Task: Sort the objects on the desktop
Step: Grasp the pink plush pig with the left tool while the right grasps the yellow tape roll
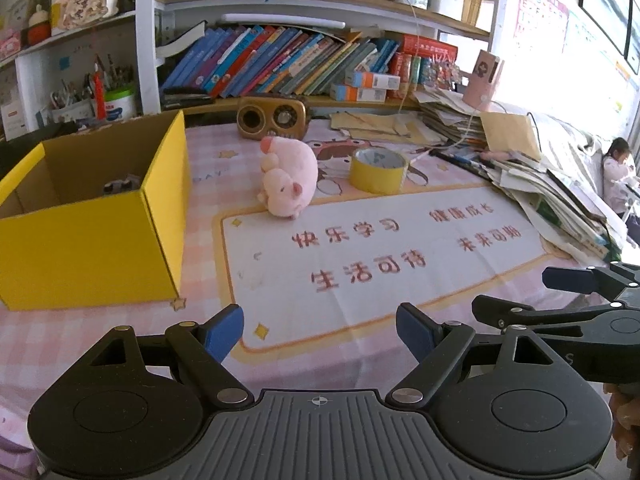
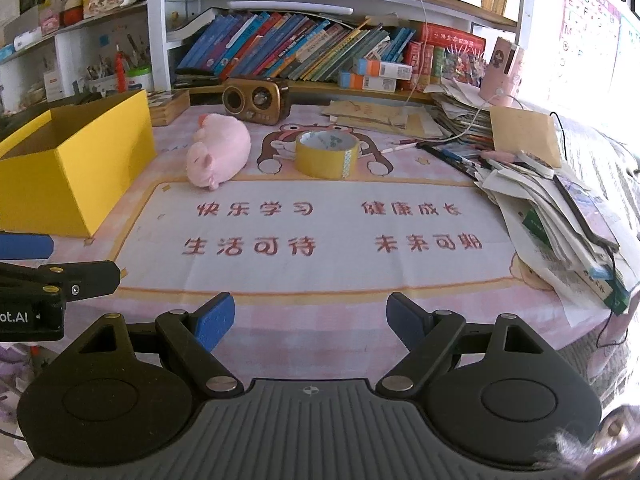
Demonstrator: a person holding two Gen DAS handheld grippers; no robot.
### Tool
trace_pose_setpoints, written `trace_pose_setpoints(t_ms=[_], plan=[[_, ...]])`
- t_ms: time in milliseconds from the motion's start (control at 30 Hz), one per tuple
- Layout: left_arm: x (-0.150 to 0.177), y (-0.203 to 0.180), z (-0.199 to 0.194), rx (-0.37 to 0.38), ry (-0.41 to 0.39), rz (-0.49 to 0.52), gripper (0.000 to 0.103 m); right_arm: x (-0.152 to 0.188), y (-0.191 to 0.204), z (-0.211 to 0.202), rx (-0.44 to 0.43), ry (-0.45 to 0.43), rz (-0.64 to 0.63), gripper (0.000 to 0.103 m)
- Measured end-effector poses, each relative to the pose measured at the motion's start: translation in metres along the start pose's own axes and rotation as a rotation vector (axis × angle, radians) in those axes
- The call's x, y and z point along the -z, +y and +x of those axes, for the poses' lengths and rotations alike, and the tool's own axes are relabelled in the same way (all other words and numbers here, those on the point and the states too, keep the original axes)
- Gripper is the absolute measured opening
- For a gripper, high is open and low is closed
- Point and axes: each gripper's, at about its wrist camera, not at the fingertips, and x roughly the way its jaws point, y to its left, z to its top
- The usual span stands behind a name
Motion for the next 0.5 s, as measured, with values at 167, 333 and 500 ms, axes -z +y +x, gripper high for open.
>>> trace_pose_setpoints(t_ms=[167,333,500], plan=[[-0.017,-0.002,0.018,-0.016,-0.005,-0.01,0.086,-0.019,-0.011,0.02,-0.011,0.0,-0.001,0.082],[-0.032,-0.004,0.035,-0.039,0.006,-0.031,0.086,-0.037,-0.022,0.041,-0.031,0.004,-0.012,0.082],[-0.045,-0.007,0.051,-0.076,0.022,-0.057,0.086,-0.054,-0.032,0.062,-0.061,0.015,-0.029,0.082]])
